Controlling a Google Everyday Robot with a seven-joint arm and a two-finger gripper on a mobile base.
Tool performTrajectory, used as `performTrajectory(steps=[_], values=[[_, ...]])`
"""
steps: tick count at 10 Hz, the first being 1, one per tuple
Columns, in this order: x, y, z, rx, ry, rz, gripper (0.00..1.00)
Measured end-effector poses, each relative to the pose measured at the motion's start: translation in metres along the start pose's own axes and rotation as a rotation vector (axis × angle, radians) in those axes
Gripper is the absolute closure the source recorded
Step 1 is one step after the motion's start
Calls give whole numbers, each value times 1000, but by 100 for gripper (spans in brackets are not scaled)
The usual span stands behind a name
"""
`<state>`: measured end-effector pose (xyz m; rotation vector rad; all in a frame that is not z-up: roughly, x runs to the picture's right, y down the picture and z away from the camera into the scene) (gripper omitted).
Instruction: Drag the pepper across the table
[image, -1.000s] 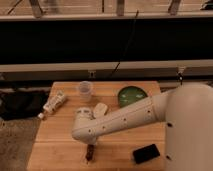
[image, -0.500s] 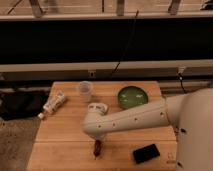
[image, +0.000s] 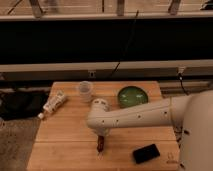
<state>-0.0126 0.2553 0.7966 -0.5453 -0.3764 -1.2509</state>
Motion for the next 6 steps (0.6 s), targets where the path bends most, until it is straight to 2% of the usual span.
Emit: performTrajectory(steps=[6], values=[[17, 12, 1, -5, -4, -12, 97]])
